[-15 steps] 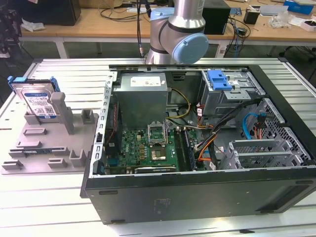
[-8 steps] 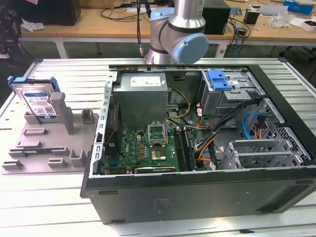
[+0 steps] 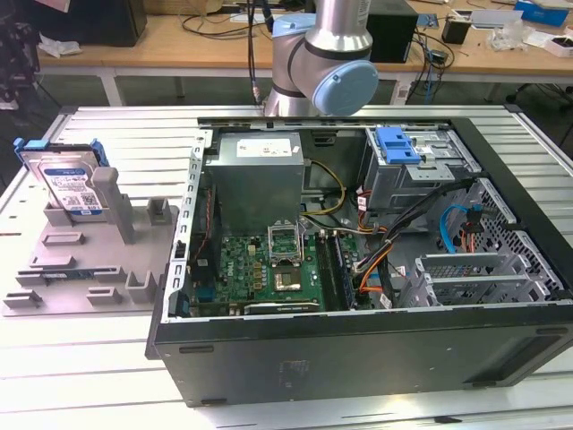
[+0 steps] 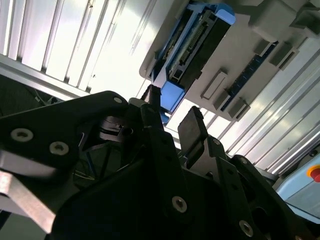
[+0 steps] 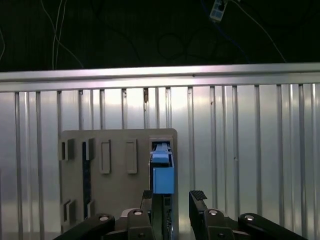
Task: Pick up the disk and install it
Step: 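Pick up the disk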
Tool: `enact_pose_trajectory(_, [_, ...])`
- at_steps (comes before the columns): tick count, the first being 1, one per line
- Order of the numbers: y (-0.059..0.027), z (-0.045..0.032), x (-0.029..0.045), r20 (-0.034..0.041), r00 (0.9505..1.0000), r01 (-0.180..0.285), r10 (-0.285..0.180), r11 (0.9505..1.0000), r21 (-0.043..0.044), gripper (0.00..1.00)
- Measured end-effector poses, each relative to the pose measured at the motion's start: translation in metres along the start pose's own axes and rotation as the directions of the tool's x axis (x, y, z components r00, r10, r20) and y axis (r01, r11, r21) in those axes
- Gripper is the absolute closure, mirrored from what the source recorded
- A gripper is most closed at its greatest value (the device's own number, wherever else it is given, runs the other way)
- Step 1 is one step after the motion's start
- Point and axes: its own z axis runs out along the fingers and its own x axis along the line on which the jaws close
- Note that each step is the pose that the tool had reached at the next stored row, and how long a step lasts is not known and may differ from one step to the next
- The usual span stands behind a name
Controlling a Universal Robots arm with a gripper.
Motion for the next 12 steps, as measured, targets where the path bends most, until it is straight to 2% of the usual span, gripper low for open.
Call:
enact_pose_trajectory(6, [0.0019, 0.0036, 0.0024, 0.0001, 1.0000, -0.003, 0.003, 1.0000, 0.0000, 0.58])
enact_pose_trajectory(12, [0.0016, 0.0081, 0.0108, 0.0010, 1.0000, -0.004, 0.004, 1.0000, 0.0000, 0.58])
